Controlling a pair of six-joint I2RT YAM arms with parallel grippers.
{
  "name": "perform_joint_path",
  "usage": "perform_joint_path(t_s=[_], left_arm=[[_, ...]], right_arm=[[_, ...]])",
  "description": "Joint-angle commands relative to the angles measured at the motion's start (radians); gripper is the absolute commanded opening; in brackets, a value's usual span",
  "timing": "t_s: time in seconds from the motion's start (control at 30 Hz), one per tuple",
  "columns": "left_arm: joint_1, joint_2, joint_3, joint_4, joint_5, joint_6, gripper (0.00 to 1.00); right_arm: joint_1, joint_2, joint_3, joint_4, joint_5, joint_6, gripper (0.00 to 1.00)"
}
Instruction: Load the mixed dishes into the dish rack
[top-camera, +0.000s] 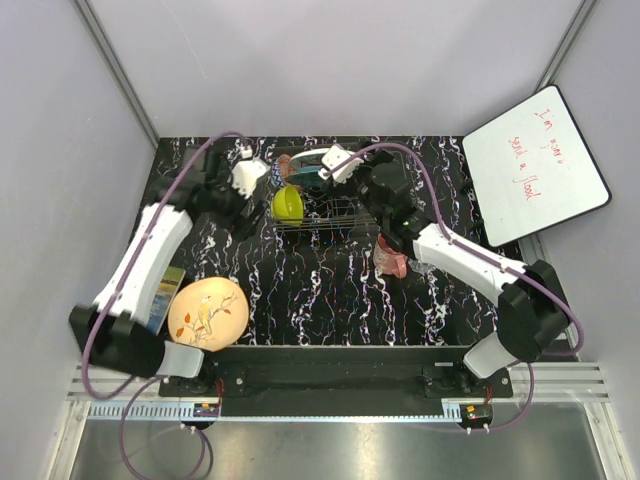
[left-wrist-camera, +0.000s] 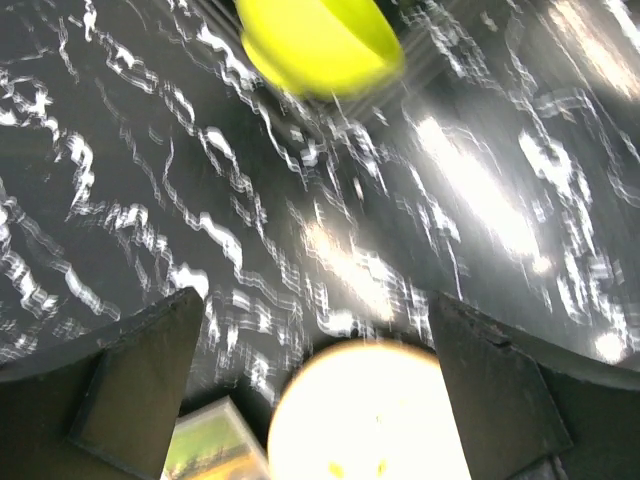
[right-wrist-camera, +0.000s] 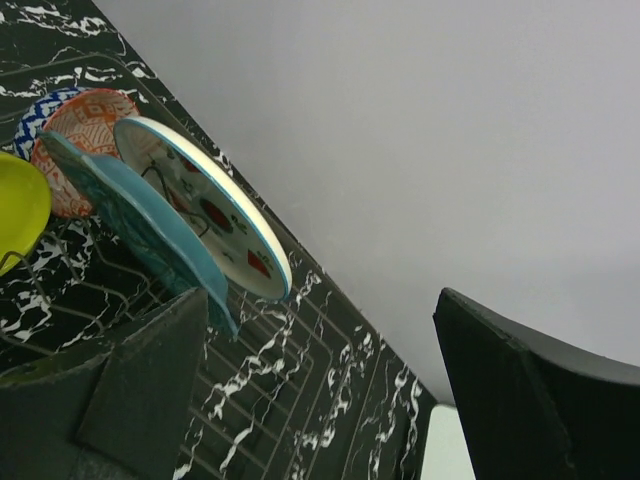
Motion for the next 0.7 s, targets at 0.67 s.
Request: perform_joint_path(t_s=[0.67], left_arm=[[0.301, 0.136, -0.301, -0.111, 0.214, 0.62, 0.99]], right_arm=[[0.218, -0.289, -0.134, -0.165, 0.054, 0.25, 1.0]])
